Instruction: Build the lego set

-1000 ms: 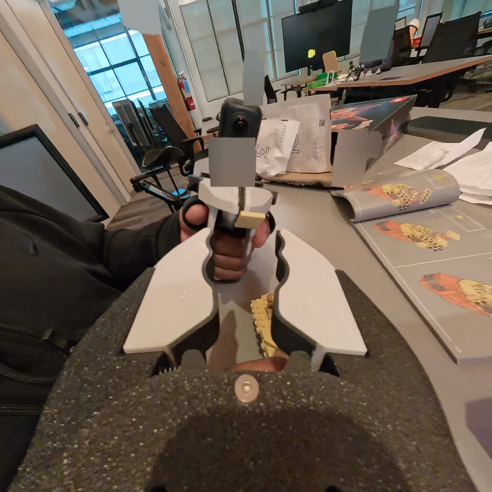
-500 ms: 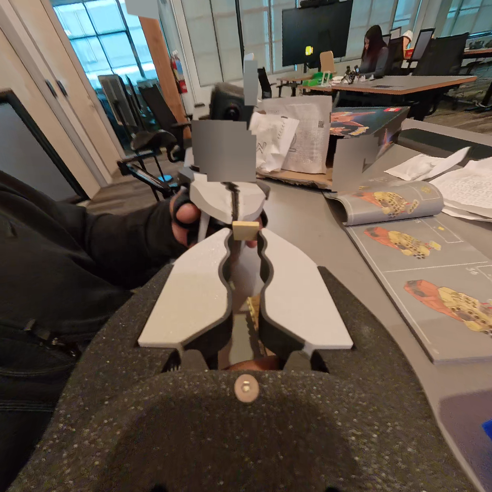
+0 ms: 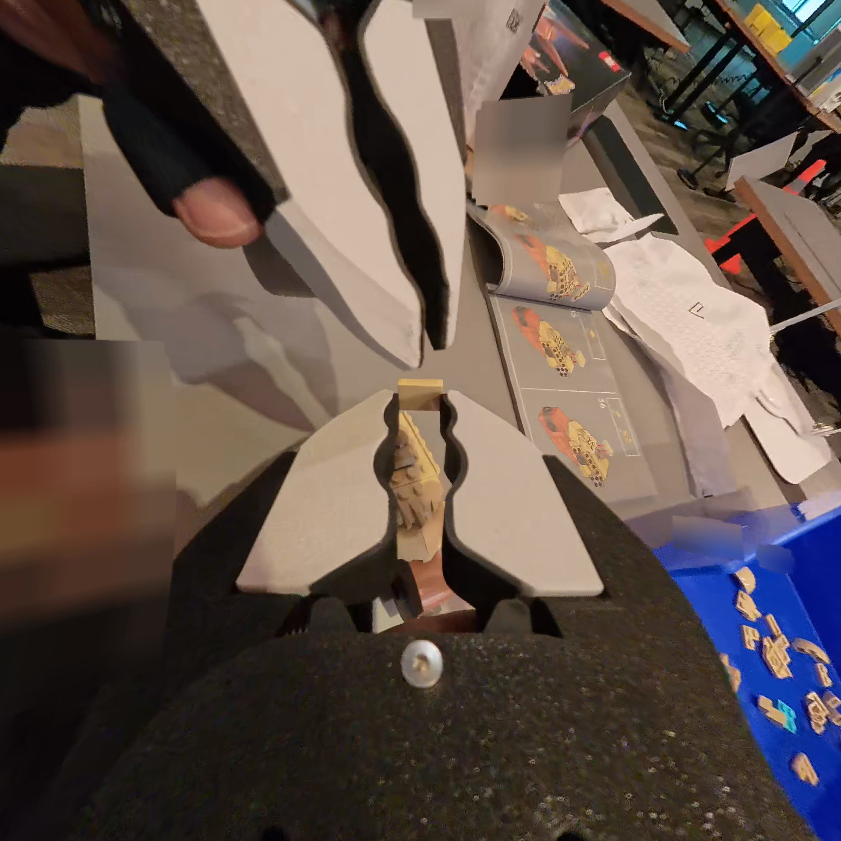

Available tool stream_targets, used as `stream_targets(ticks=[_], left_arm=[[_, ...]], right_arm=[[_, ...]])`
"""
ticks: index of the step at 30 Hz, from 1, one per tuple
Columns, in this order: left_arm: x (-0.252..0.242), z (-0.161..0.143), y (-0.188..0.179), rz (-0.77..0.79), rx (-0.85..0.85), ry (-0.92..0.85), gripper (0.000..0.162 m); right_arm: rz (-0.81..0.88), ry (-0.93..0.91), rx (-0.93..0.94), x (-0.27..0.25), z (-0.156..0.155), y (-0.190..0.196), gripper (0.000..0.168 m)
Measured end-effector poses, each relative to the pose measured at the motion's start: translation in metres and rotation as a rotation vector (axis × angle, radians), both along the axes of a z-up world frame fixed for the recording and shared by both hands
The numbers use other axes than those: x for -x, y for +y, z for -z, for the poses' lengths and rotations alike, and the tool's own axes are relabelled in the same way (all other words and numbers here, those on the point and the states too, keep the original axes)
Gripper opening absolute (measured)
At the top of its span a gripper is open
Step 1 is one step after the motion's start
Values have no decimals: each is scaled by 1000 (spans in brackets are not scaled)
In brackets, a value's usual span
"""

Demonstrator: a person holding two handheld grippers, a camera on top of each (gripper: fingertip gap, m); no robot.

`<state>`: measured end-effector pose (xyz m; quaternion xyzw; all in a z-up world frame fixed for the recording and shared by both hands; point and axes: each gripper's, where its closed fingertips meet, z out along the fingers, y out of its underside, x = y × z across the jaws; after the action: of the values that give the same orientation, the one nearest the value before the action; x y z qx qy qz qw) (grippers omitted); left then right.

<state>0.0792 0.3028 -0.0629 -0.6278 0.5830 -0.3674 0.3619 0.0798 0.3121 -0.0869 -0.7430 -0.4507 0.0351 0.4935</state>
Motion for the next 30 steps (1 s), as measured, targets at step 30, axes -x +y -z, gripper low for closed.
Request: stream_targets(ticks=[30], left_arm=[[-1,4,12,35,806,-396,2]], right_arm=[[-85,3,-216,0,-5,13,27]])
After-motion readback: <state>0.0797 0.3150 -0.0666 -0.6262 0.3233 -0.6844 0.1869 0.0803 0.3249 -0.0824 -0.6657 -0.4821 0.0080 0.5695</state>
